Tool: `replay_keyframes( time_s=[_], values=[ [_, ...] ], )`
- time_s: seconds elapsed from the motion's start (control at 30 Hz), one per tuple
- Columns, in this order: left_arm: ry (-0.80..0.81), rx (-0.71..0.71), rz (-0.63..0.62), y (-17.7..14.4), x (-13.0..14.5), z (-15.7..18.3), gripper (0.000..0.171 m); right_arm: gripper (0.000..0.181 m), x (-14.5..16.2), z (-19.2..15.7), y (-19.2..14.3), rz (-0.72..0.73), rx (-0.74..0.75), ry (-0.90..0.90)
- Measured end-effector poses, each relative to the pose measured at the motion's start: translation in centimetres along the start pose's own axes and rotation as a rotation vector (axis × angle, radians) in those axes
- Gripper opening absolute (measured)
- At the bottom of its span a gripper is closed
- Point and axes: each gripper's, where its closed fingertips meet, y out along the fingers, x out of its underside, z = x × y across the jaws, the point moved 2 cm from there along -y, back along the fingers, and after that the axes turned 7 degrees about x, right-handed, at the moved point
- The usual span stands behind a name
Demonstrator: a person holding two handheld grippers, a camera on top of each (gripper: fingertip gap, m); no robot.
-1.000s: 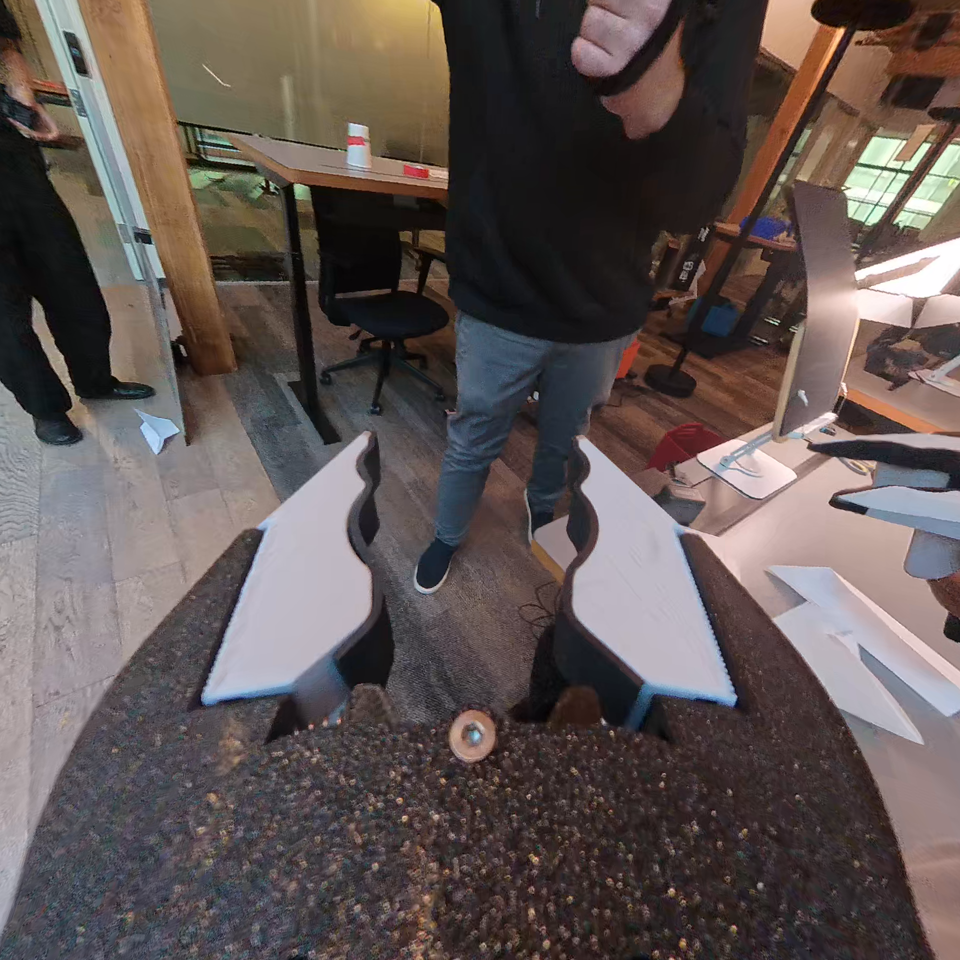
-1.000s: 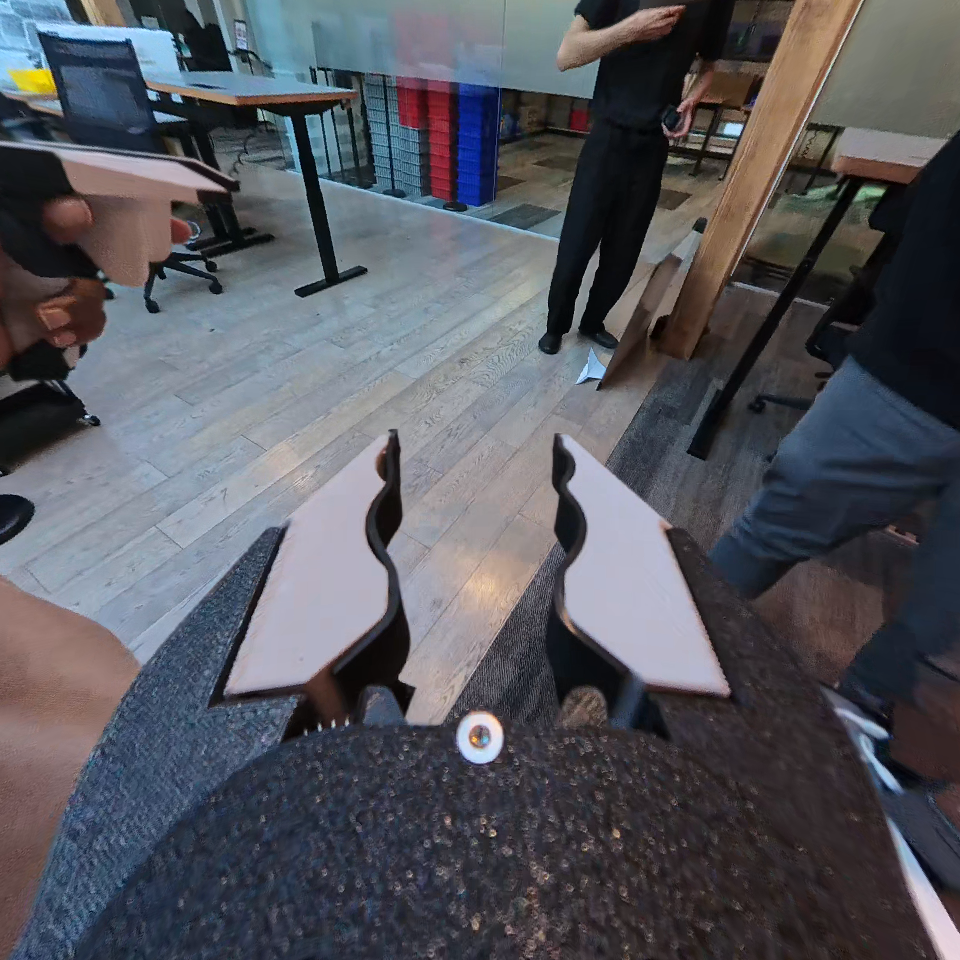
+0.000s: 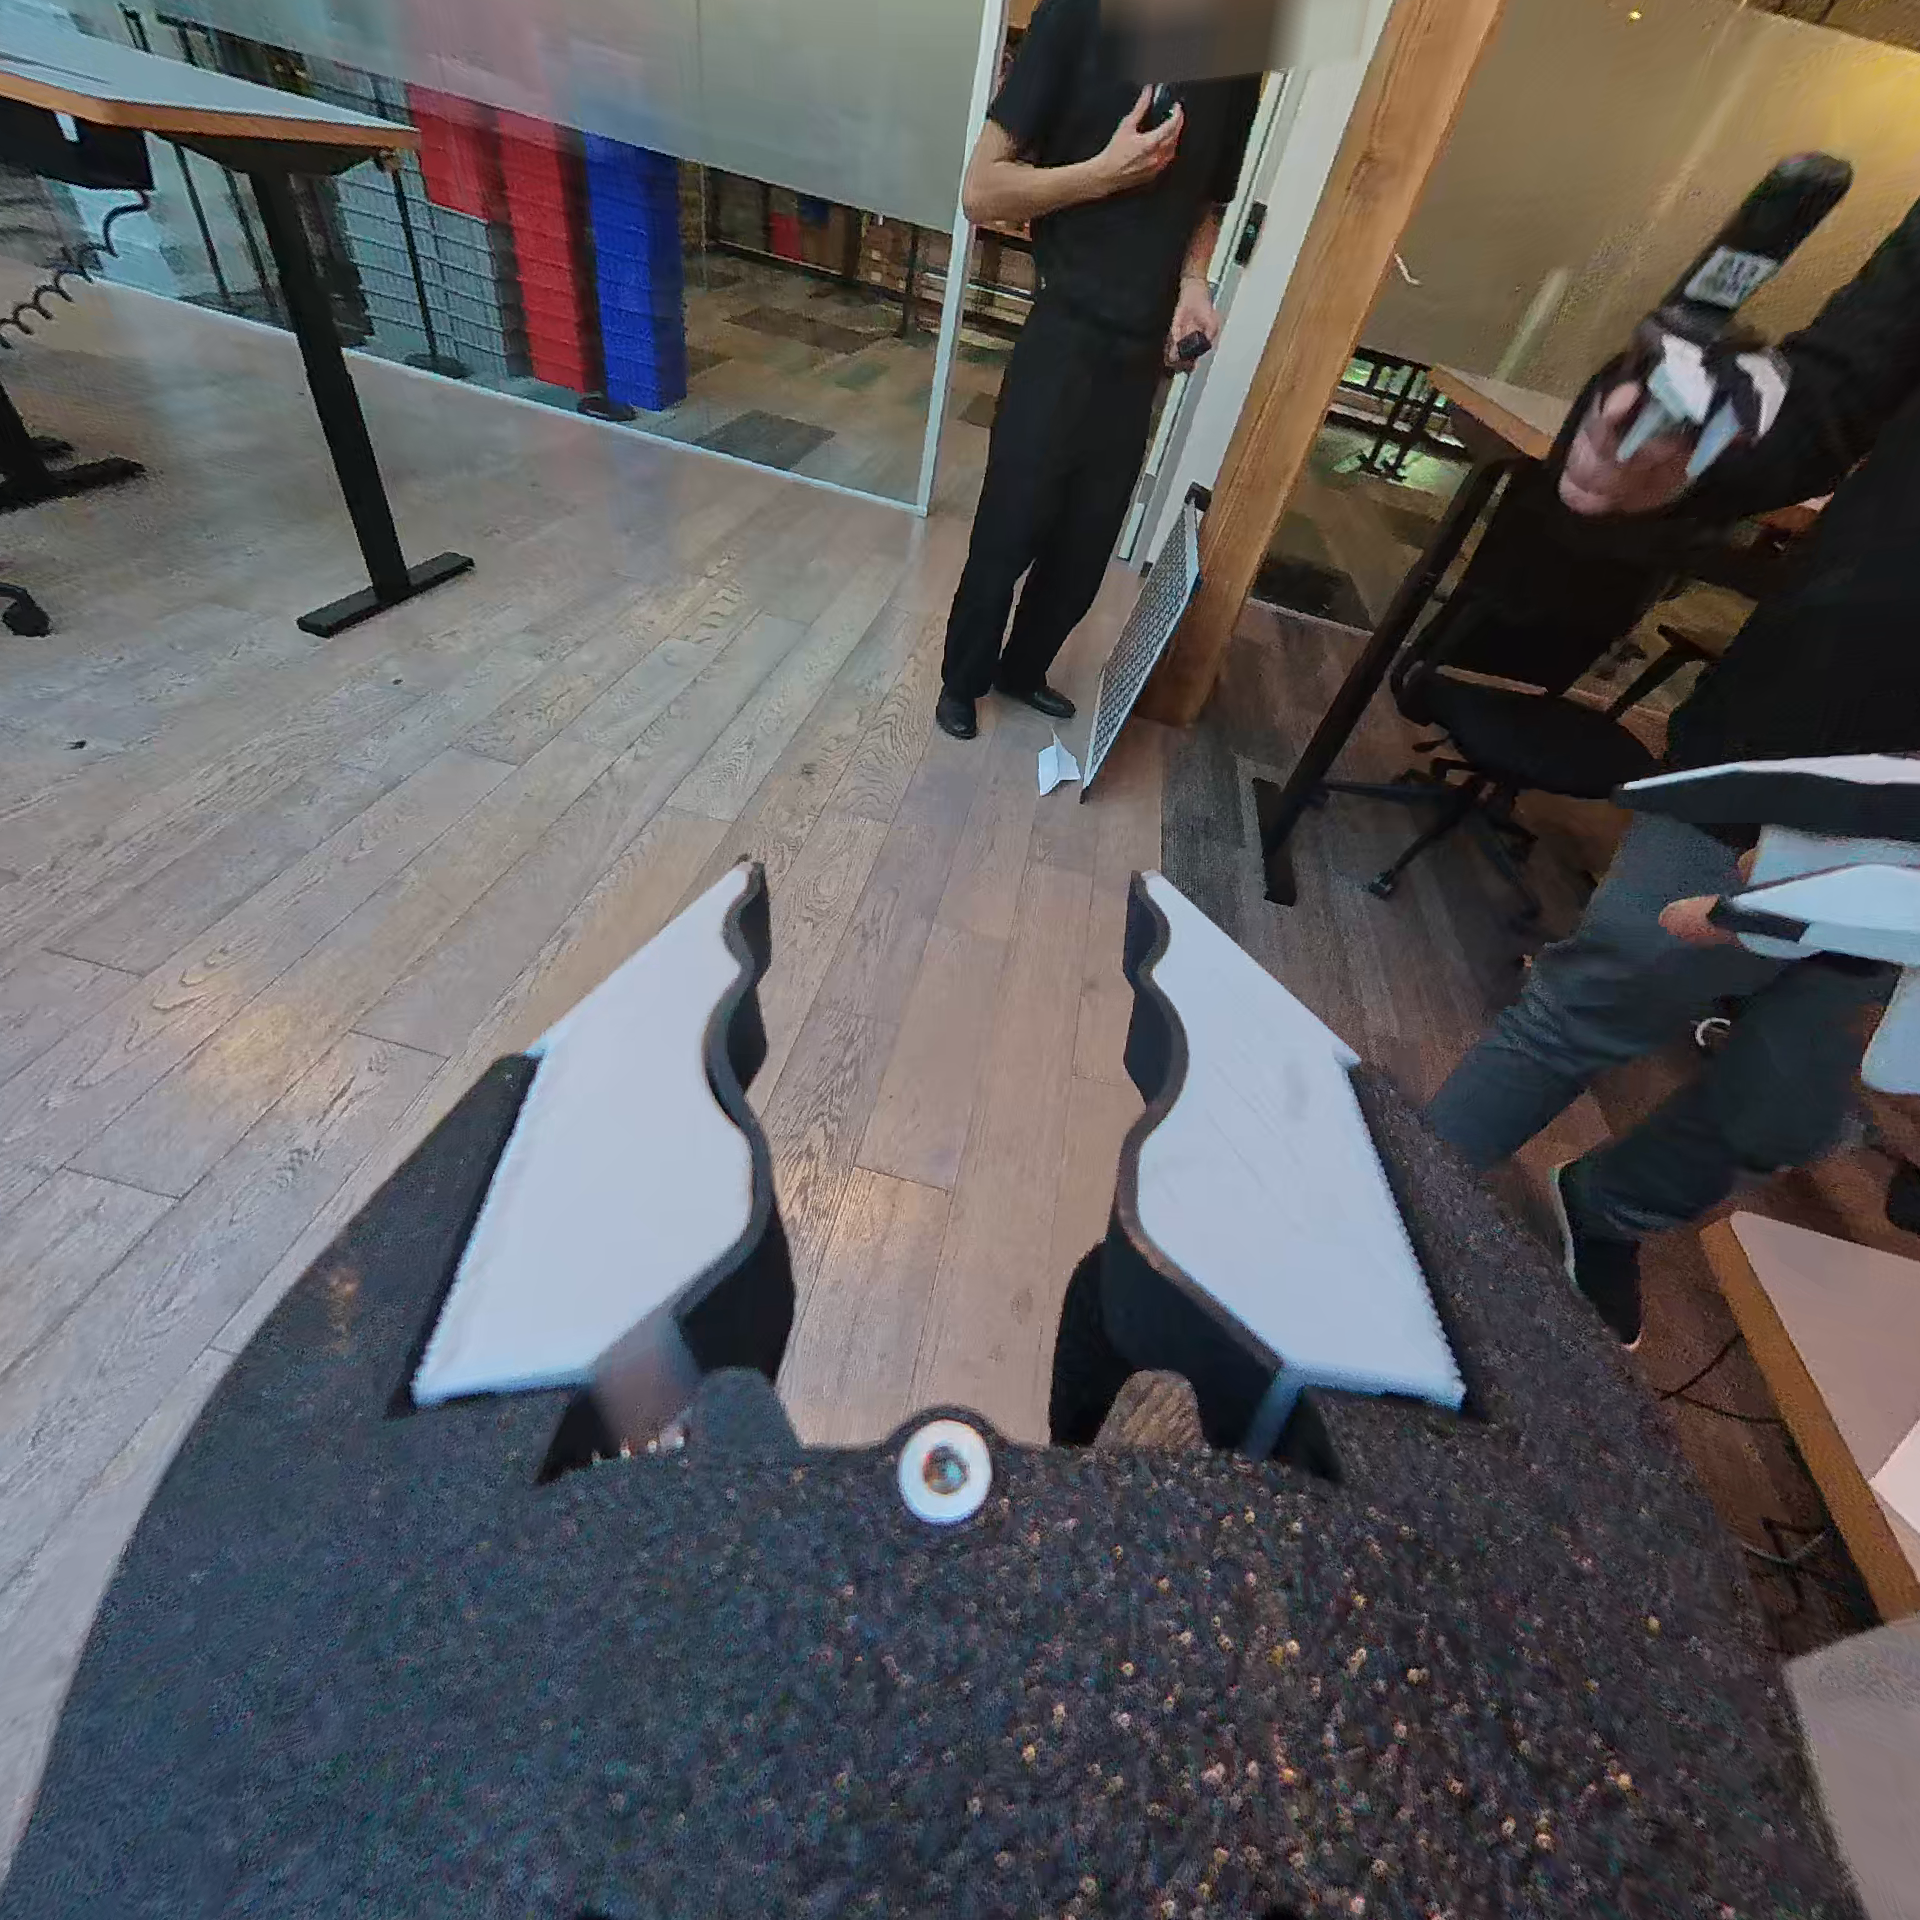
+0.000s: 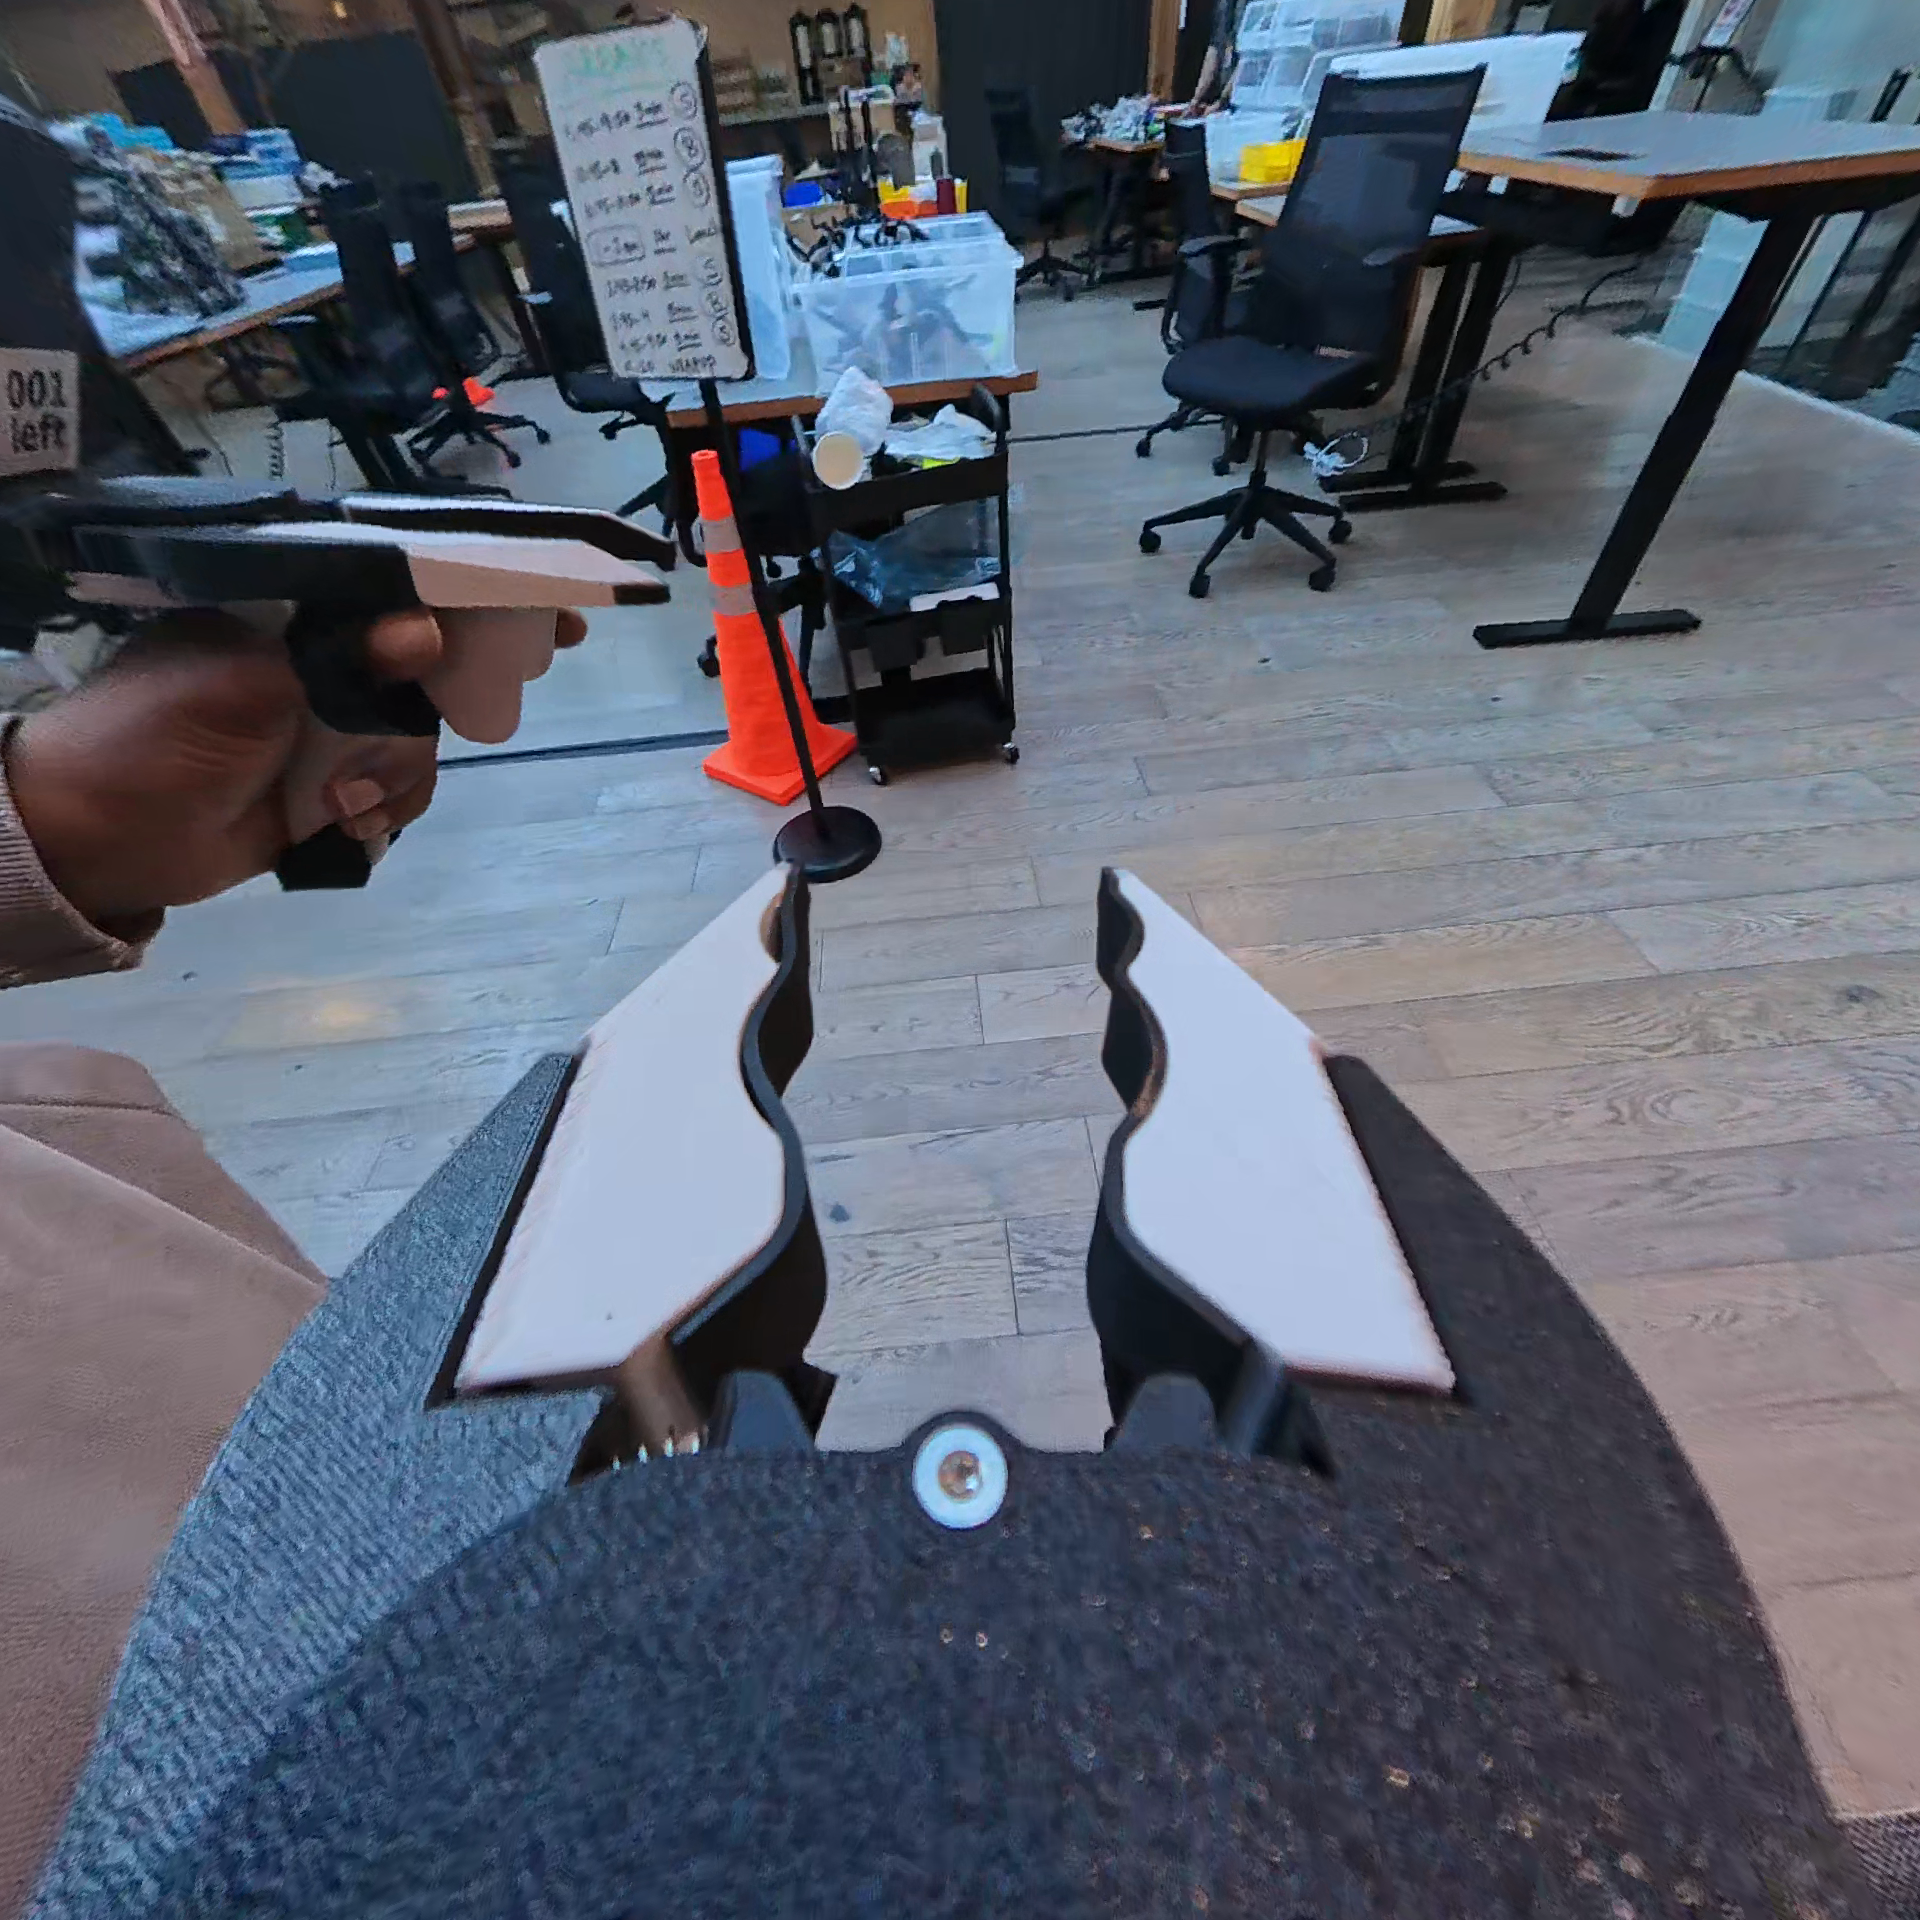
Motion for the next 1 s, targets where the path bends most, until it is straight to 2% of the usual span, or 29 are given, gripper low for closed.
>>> replay_keyframes(
  time_s=[0.17,0.27,0.4,0.53,0.67,0.8,0.9,1.0],
  values=[
    [-0.08,-0.039,-0.04,-3.9,3.8,3.0,0.068,0.054,3.5,-1.7,-3.6,-0.045,-0.003,-0.03],
    [-0.074,-0.109,-0.052,-7.4,4.9,2.7,0.068,0.054,5.1,-3.6,-4.1,-0.06,-0.035,0.004],
    [-0.055,-0.248,-0.059,-13.5,5.2,-0.8,0.067,0.054,5.3,-7.6,-2.6,-0.056,-0.108,-0.004],
    [-0.061,-0.391,-0.108,-20.0,6.7,-6.9,0.065,0.054,4.8,-11.3,0.2,-0.034,-0.163,-0.004],
    [-0.129,-0.474,-0.193,-24.3,11.1,-15.2,0.052,0.053,5.5,-14.7,4.1,-0.062,-0.187,0.012],
    [-0.211,-0.487,-0.292,-25.3,18.7,-26.7,0.041,0.052,7.3,-18.0,10.0,-0.126,-0.161,-0.006],
    [-0.248,-0.473,-0.371,-23.9,27.5,-37.4,0.035,0.052,10.5,-20.1,16.3,-0.19,-0.095,-0.019],
    [-0.255,-0.449,-0.435,-20.6,39.9,-49.8,0.03,0.052,16.3,-22.0,23.9,-0.255,-0.002,-0.036]
  ],
)
